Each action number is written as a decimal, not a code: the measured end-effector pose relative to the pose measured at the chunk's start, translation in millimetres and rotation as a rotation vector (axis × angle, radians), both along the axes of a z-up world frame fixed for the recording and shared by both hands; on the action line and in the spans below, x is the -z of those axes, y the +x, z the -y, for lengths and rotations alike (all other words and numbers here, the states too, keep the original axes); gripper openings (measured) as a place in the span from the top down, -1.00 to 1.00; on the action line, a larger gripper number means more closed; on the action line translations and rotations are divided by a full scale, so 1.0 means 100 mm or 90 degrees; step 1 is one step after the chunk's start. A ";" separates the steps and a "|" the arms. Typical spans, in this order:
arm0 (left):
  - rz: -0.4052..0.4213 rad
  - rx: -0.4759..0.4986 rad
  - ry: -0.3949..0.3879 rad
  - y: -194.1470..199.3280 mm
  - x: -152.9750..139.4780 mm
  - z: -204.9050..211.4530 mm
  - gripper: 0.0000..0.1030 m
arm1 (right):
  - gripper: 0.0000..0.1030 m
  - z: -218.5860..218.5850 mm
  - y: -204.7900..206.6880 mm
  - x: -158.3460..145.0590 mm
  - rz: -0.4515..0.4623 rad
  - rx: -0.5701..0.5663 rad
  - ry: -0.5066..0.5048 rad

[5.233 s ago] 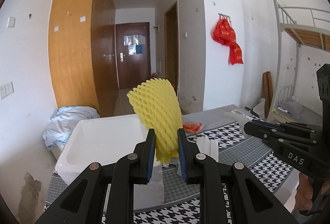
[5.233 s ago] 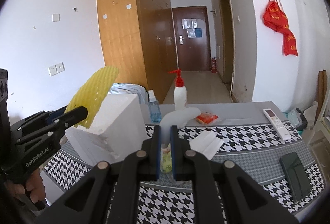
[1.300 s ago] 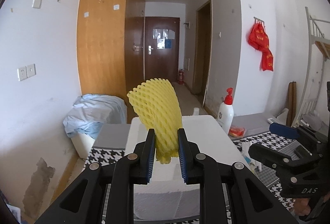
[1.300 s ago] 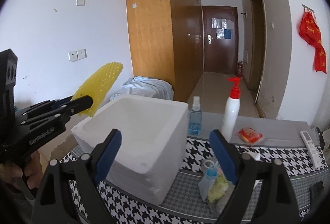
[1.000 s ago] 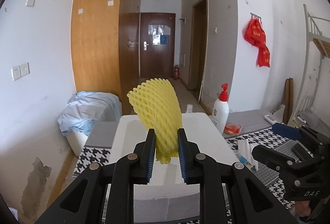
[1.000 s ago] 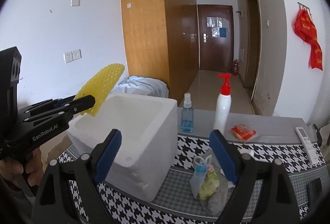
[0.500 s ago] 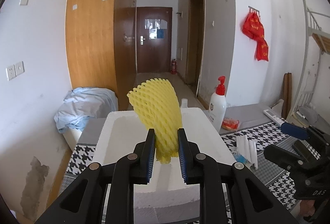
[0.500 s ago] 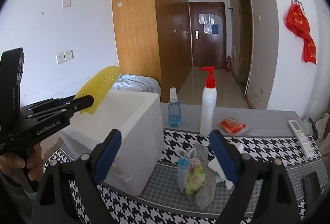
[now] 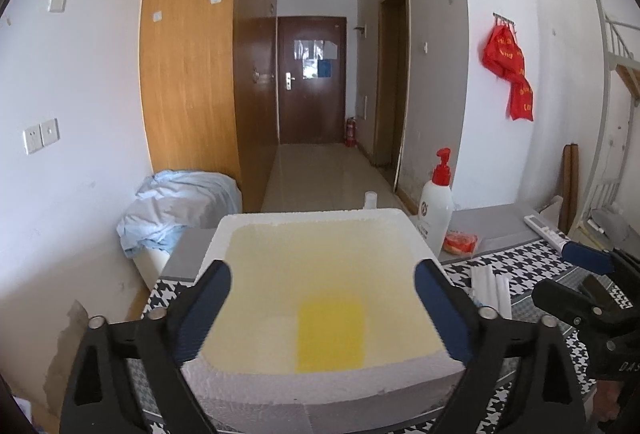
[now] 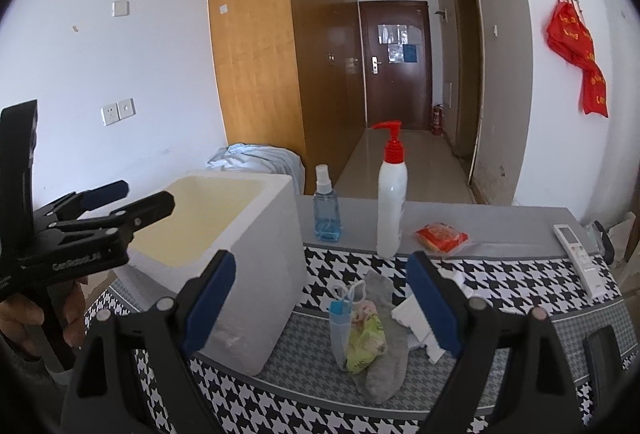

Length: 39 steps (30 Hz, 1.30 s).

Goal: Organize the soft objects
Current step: 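Withdraw the left gripper from the box back toward the table items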

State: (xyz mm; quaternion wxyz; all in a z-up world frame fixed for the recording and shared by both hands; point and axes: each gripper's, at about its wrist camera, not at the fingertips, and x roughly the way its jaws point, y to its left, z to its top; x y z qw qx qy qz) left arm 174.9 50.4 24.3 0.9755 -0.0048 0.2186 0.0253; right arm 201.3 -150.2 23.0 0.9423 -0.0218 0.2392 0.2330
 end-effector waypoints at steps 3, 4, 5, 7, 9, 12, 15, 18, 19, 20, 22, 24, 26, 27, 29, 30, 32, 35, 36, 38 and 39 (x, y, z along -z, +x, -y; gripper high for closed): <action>0.014 -0.002 0.009 -0.04 -0.03 0.05 -0.94 | -0.75 0.05 -0.02 0.00 0.001 0.004 0.001; 0.017 0.002 0.009 -0.06 -0.04 0.06 -0.94 | -0.75 0.06 -0.02 0.00 0.002 0.006 0.001; 0.019 0.004 0.010 -0.07 -0.04 0.07 -0.95 | -0.75 0.08 -0.03 -0.01 0.003 0.008 0.001; 0.023 0.006 0.012 -0.10 -0.06 0.09 -0.96 | -0.75 0.11 -0.05 -0.02 0.005 0.010 0.002; 0.027 0.009 0.010 -0.14 -0.08 0.10 -0.97 | -0.75 0.13 -0.08 -0.03 0.008 0.012 0.004; 0.035 0.011 0.011 -0.19 -0.10 0.13 -0.98 | -0.75 0.17 -0.12 -0.05 0.012 0.016 0.004; 0.042 0.017 0.019 -0.24 -0.12 0.18 -0.98 | -0.75 0.20 -0.16 -0.08 0.017 0.018 0.007; 0.050 0.021 0.014 -0.29 -0.15 0.20 -0.98 | -0.75 0.23 -0.21 -0.10 0.023 0.018 0.008; 0.051 0.022 0.013 -0.31 -0.16 0.21 -0.98 | -0.75 0.23 -0.22 -0.10 0.024 0.017 0.007; 0.052 0.023 0.014 -0.33 -0.16 0.22 -0.98 | -0.75 0.24 -0.23 -0.10 0.025 0.018 0.006; 0.053 0.026 0.017 -0.36 -0.17 0.24 -0.98 | -0.75 0.26 -0.26 -0.10 0.028 0.021 0.005; 0.056 0.028 0.020 -0.39 -0.19 0.26 -0.98 | -0.75 0.28 -0.28 -0.11 0.030 0.023 0.007; 0.061 0.026 0.016 -0.42 -0.20 0.26 -0.98 | -0.75 0.32 -0.30 -0.11 0.032 0.026 0.010; 0.062 0.027 0.015 -0.44 -0.20 0.27 -0.98 | -0.75 0.34 -0.31 -0.12 0.033 0.028 0.010; 0.062 0.032 0.019 -0.46 -0.21 0.30 -0.98 | -0.75 0.37 -0.34 -0.13 0.038 0.031 0.011; 0.063 0.033 0.019 -0.47 -0.21 0.31 -0.98 | -0.75 0.39 -0.35 -0.14 0.039 0.032 0.012; 0.067 0.033 0.017 -0.50 -0.23 0.34 -0.98 | -0.75 0.41 -0.39 -0.15 0.042 0.034 0.014; 0.070 0.040 0.024 -0.54 -0.26 0.39 -0.98 | -0.75 0.45 -0.43 -0.16 0.048 0.037 0.014; 0.072 0.038 0.026 -0.55 -0.27 0.41 -0.98 | -0.75 0.47 -0.46 -0.17 0.050 0.038 0.017; 0.074 0.040 0.024 -0.58 -0.28 0.43 -0.98 | -0.75 0.49 -0.49 -0.18 0.052 0.038 0.019; 0.074 0.041 0.024 -0.60 -0.28 0.44 -0.98 | -0.75 0.51 -0.51 -0.19 0.054 0.039 0.019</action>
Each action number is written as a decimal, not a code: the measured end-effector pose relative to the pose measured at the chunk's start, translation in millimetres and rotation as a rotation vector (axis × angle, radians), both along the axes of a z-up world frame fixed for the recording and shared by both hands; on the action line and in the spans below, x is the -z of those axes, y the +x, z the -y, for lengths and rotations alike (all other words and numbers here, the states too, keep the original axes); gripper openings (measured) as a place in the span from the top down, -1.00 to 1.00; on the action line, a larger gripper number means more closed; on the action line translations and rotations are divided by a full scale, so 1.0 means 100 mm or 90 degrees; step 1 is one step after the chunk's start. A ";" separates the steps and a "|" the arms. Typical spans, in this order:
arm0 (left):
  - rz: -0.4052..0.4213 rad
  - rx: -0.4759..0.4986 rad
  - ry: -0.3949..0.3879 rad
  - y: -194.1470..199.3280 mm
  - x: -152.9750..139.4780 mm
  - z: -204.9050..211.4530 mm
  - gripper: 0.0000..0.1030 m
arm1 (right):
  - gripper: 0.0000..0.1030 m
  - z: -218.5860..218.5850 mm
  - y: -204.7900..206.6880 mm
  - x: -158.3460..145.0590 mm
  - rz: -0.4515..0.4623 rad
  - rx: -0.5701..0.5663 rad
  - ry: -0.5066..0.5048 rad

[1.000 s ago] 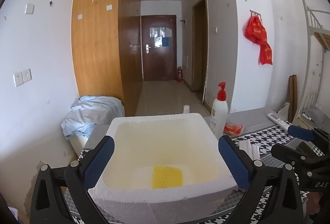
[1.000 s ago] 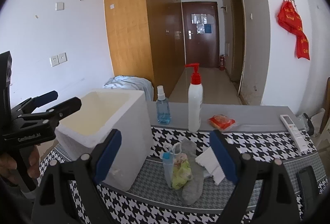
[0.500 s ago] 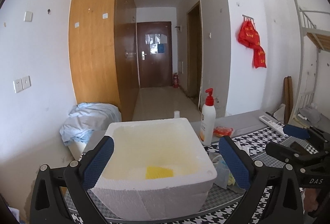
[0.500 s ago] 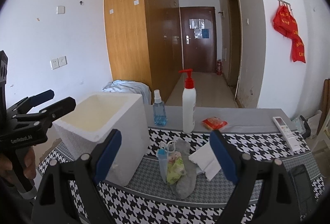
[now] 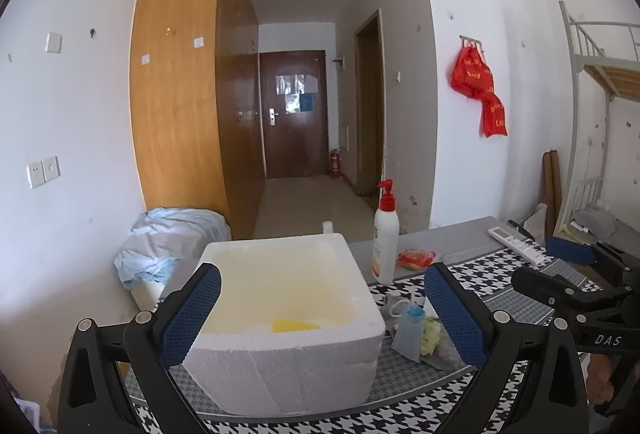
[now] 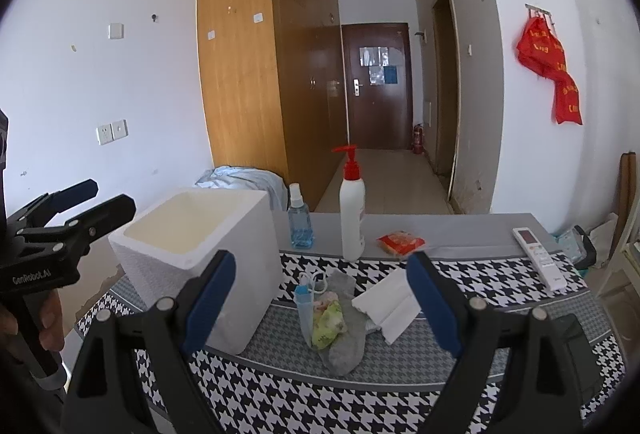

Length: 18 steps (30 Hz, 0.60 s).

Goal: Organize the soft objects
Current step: 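Withdraw the left gripper from the box back toward the table items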

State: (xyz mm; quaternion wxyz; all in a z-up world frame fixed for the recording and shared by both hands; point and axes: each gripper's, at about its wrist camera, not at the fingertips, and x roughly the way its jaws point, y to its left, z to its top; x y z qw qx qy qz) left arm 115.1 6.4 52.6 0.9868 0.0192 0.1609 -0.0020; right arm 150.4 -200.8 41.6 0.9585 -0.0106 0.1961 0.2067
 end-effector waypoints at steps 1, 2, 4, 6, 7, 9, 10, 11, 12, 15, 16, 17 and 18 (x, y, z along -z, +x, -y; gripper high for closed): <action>0.001 -0.001 0.001 -0.02 0.00 0.01 -0.98 | -0.75 0.01 -0.02 -0.01 0.002 0.001 0.000; 0.002 -0.001 0.001 -0.04 0.00 0.01 -0.98 | -0.75 0.02 -0.04 -0.01 0.004 0.002 0.000; 0.001 0.001 -0.001 -0.08 0.01 0.04 -0.98 | -0.75 0.04 -0.10 -0.01 0.009 0.003 -0.002; 0.000 0.005 -0.004 -0.11 0.03 0.07 -0.98 | -0.75 0.07 -0.13 -0.02 0.011 0.004 -0.004; 0.000 0.009 -0.004 -0.13 0.04 0.09 -0.98 | -0.75 0.08 -0.15 -0.02 0.012 0.004 -0.003; 0.004 0.018 -0.006 -0.18 0.06 0.12 -0.98 | -0.75 0.10 -0.19 -0.01 0.016 0.007 -0.004; 0.006 0.022 -0.007 -0.19 0.07 0.14 -0.98 | -0.75 0.12 -0.19 -0.01 0.018 0.009 -0.004; 0.007 0.028 -0.011 -0.20 0.08 0.16 -0.98 | -0.75 0.13 -0.20 0.00 0.020 0.013 -0.006; 0.007 0.032 -0.013 -0.21 0.09 0.17 -0.98 | -0.75 0.14 -0.21 0.00 0.021 0.015 -0.008; 0.002 0.046 -0.013 -0.19 0.13 0.24 -0.98 | -0.75 0.20 -0.24 0.01 0.026 0.022 -0.007; 0.001 0.049 -0.012 -0.18 0.15 0.26 -0.98 | -0.75 0.21 -0.24 0.02 0.025 0.025 -0.008; -0.001 0.052 -0.013 -0.18 0.16 0.28 -0.98 | -0.75 0.24 -0.24 0.03 0.024 0.028 -0.010; -0.002 0.056 -0.016 -0.16 0.18 0.29 -0.98 | -0.75 0.26 -0.24 0.04 0.024 0.035 -0.012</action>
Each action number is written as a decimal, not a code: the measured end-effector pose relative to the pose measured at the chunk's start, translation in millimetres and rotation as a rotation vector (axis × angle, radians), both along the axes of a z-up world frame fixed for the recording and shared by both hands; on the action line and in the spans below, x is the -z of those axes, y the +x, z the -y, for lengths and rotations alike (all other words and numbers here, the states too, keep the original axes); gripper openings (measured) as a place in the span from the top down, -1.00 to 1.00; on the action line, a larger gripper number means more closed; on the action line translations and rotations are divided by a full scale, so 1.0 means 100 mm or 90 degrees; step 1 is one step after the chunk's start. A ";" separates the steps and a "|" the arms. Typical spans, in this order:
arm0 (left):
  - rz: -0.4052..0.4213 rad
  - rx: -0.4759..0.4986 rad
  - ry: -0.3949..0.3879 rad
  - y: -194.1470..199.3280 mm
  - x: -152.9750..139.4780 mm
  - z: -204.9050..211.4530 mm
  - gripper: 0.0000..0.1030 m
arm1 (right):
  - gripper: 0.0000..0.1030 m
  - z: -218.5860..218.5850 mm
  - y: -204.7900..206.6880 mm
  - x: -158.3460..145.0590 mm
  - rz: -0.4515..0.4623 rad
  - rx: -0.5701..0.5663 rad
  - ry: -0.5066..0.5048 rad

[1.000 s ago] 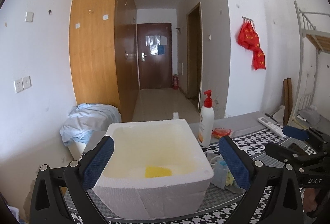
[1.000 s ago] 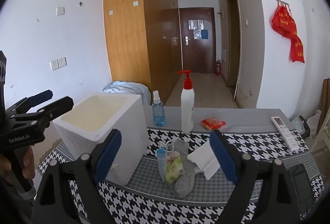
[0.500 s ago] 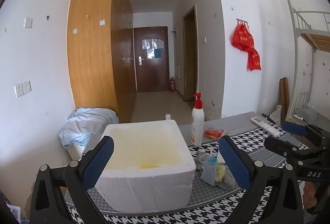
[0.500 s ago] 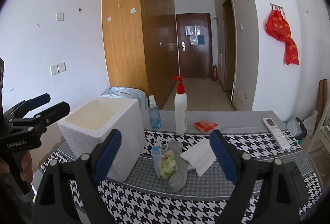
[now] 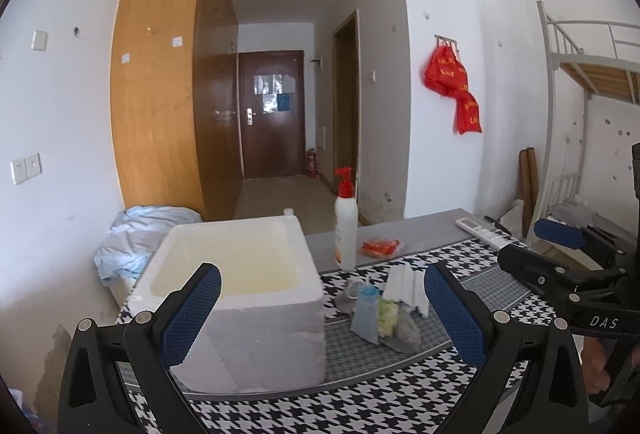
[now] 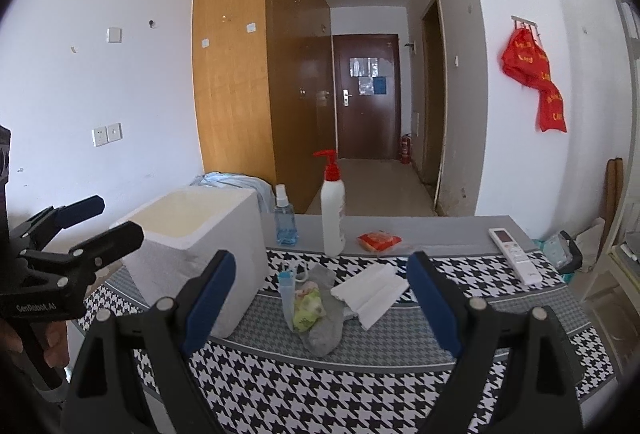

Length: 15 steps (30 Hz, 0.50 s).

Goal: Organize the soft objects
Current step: 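Withdraw the left gripper from the box back toward the table items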

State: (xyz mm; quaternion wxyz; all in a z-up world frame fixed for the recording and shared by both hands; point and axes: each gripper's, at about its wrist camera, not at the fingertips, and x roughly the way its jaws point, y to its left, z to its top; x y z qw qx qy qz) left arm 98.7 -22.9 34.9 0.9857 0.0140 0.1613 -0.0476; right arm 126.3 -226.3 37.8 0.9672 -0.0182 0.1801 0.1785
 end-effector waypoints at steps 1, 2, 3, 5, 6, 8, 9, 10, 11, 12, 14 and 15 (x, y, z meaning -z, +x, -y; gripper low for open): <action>-0.001 0.003 -0.004 0.01 0.02 0.01 -0.98 | -0.75 0.02 0.00 0.01 -0.001 0.005 -0.001; -0.003 0.005 -0.007 0.01 0.04 0.02 -0.98 | -0.76 0.04 0.01 0.02 -0.003 0.008 -0.001; -0.006 0.010 -0.010 0.01 0.07 0.05 -0.98 | -0.76 0.06 0.02 0.03 -0.005 0.011 0.000; -0.010 0.017 -0.012 0.02 0.10 0.07 -0.98 | -0.76 0.09 0.03 0.04 -0.008 0.017 0.000; -0.011 0.019 -0.012 0.03 0.12 0.08 -0.98 | -0.76 0.11 0.03 0.05 -0.009 0.021 0.000; -0.016 0.028 -0.015 0.03 0.16 0.12 -0.98 | -0.76 0.14 0.05 0.06 -0.012 0.025 0.002; -0.017 0.032 -0.016 0.04 0.17 0.13 -0.98 | -0.76 0.16 0.05 0.07 -0.013 0.027 0.002; -0.018 0.035 -0.017 0.05 0.18 0.15 -0.98 | -0.76 0.17 0.05 0.08 -0.014 0.029 0.001; -0.019 0.037 -0.019 0.06 0.18 0.17 -0.98 | -0.76 0.19 0.06 0.09 -0.014 0.033 0.001; -0.021 0.039 -0.020 0.07 0.18 0.19 -0.98 | -0.76 0.20 0.06 0.10 -0.016 0.035 0.001; -0.023 0.044 -0.017 0.08 0.20 0.22 -0.98 | -0.76 0.23 0.07 0.11 -0.019 0.038 0.004; -0.025 0.047 -0.015 0.10 0.21 0.24 -0.98 | -0.76 0.25 0.08 0.12 -0.022 0.041 0.002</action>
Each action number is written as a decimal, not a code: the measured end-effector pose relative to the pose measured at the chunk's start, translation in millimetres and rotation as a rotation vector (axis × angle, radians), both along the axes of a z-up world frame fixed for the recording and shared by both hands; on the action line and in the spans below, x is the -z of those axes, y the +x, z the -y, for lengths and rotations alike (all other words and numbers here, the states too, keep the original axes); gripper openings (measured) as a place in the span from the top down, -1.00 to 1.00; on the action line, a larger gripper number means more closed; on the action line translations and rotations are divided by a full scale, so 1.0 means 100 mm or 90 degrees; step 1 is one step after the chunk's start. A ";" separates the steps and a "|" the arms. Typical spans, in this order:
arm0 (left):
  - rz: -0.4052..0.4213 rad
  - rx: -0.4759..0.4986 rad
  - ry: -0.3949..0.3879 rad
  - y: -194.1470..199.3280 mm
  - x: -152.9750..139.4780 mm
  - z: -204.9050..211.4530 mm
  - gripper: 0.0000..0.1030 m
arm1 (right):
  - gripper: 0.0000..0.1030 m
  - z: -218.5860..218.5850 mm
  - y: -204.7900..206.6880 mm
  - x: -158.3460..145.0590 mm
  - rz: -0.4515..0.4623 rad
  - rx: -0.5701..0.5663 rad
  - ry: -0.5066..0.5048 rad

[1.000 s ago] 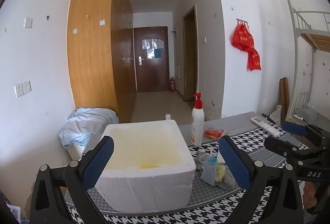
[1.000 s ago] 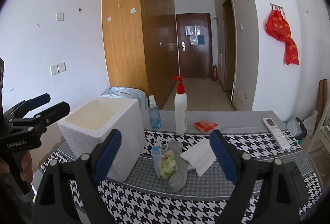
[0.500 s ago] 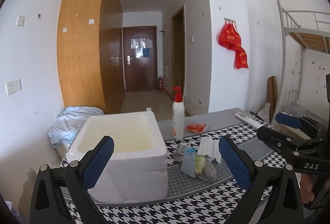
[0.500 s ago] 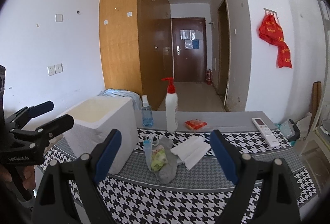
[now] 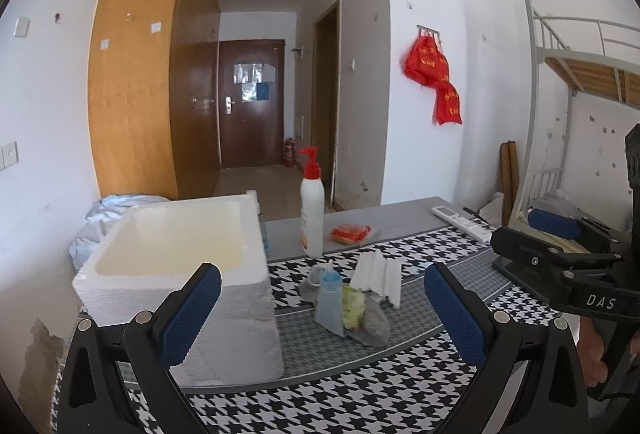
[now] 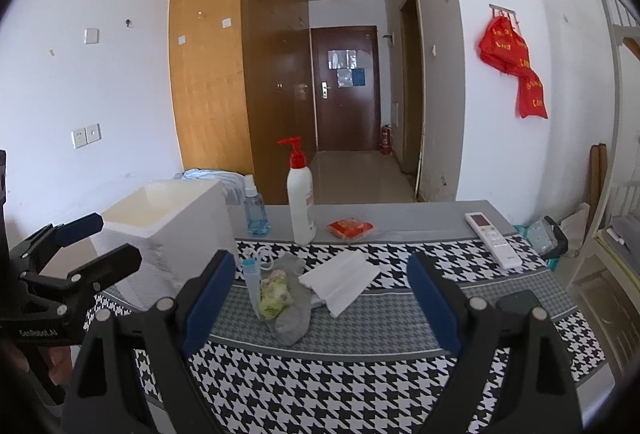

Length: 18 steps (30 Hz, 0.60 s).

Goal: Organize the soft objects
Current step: 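Withdraw the left gripper from the box back toward the table items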

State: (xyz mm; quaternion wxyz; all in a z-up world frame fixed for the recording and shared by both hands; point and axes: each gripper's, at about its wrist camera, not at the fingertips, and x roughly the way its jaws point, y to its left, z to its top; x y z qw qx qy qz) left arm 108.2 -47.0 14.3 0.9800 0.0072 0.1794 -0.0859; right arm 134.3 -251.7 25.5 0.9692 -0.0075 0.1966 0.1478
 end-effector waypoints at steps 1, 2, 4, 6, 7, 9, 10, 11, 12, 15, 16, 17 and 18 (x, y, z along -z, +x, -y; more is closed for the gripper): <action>-0.002 0.003 0.001 0.01 0.01 0.02 -0.98 | -0.76 0.01 0.01 0.01 -0.003 0.003 -0.002; -0.004 0.005 0.001 0.02 0.02 0.03 -0.98 | -0.76 0.02 0.02 0.02 -0.005 0.006 -0.003; -0.010 0.010 0.001 0.04 0.06 0.06 -0.98 | -0.76 0.04 0.04 0.05 -0.010 0.008 -0.005; -0.017 0.014 0.000 0.06 0.12 0.11 -0.98 | -0.76 0.06 0.06 0.08 -0.015 0.012 -0.008; -0.020 0.016 0.001 0.07 0.15 0.13 -0.98 | -0.76 0.07 0.07 0.10 -0.018 0.014 -0.009; -0.026 0.024 0.010 0.09 0.20 0.20 -0.98 | -0.76 0.10 0.10 0.14 -0.026 0.017 -0.008; -0.027 0.027 0.015 0.09 0.22 0.22 -0.98 | -0.76 0.11 0.11 0.15 -0.029 0.019 -0.008; -0.026 0.028 0.018 0.10 0.24 0.24 -0.98 | -0.76 0.12 0.12 0.16 -0.032 0.021 -0.008; -0.026 0.028 0.020 0.10 0.26 0.26 -0.98 | -0.76 0.14 0.14 0.17 -0.034 0.023 -0.007; -0.037 0.031 0.014 0.15 0.31 0.28 -0.98 | -0.76 0.17 0.18 0.19 -0.039 0.025 -0.007; -0.042 0.032 0.012 0.17 0.32 0.28 -0.98 | -0.76 0.18 0.19 0.20 -0.040 0.026 -0.008; -0.046 0.032 0.011 0.19 0.34 0.28 -0.98 | -0.76 0.18 0.21 0.22 -0.043 0.026 -0.009; -0.050 0.032 0.011 0.20 0.36 0.29 -0.98 | -0.76 0.19 0.22 0.23 -0.046 0.027 -0.009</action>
